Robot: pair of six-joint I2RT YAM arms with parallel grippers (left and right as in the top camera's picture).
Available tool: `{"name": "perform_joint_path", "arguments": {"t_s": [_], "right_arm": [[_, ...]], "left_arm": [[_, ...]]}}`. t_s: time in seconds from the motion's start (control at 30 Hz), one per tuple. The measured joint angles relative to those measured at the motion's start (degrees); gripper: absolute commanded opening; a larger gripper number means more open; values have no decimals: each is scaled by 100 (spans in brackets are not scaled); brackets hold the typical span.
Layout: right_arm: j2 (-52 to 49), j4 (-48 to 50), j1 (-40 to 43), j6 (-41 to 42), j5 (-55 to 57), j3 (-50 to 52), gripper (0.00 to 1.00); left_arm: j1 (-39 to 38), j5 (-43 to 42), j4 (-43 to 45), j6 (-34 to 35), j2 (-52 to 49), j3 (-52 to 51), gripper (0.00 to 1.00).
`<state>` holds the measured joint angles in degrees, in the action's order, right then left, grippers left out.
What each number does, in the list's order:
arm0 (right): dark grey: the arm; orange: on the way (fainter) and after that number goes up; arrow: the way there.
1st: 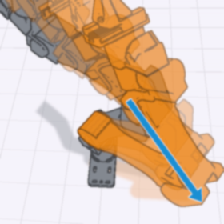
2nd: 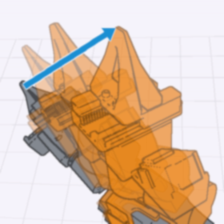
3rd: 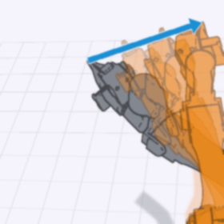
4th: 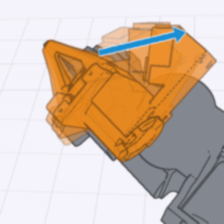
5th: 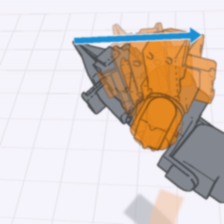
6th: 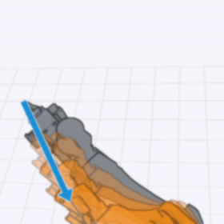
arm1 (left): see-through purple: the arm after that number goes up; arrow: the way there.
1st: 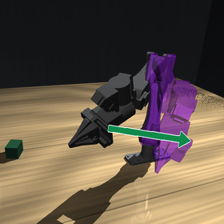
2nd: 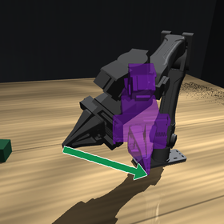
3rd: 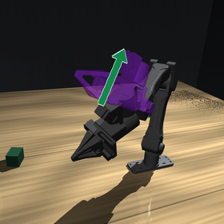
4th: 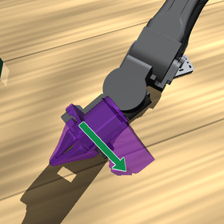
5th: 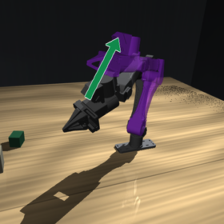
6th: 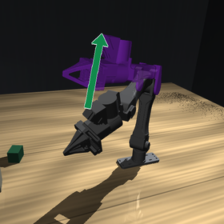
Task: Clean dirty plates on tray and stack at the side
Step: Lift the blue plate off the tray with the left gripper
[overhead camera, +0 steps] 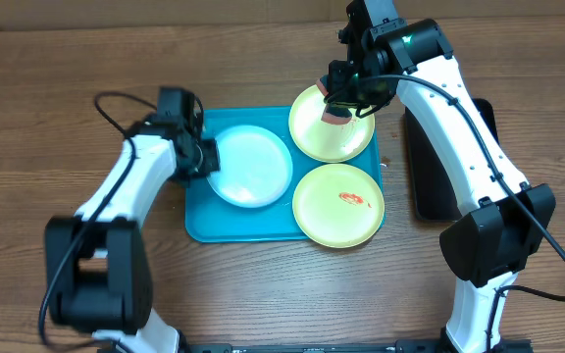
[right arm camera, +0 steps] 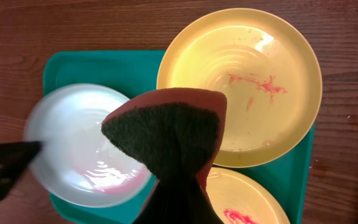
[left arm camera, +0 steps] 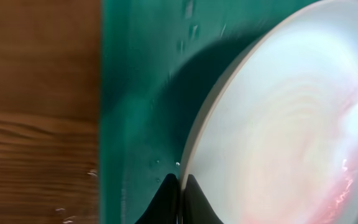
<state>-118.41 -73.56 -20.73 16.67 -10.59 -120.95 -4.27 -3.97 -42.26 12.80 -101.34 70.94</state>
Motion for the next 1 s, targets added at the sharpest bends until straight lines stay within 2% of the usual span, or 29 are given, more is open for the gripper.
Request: {"name": "perform_joint_path", "arguments": {"t_s": [0.27, 0.5, 0.67, 1.0], "right_arm": [[0, 0, 0, -4, 4, 0, 4], [0, 0, 0, -4, 9, 0, 4], [0, 0, 0, -17, 15, 0, 4], [0, 0, 0, -15, 35, 0, 4]], "left_arm": [[-15, 501, -212, -525, 1300, 702, 4], [-44, 1543, -564, -769, 1604, 721, 4], [-343, 2581, -682, -651, 1604, 721, 4], [-1574, 4500, -717, -9, 1414, 721, 4]]}}
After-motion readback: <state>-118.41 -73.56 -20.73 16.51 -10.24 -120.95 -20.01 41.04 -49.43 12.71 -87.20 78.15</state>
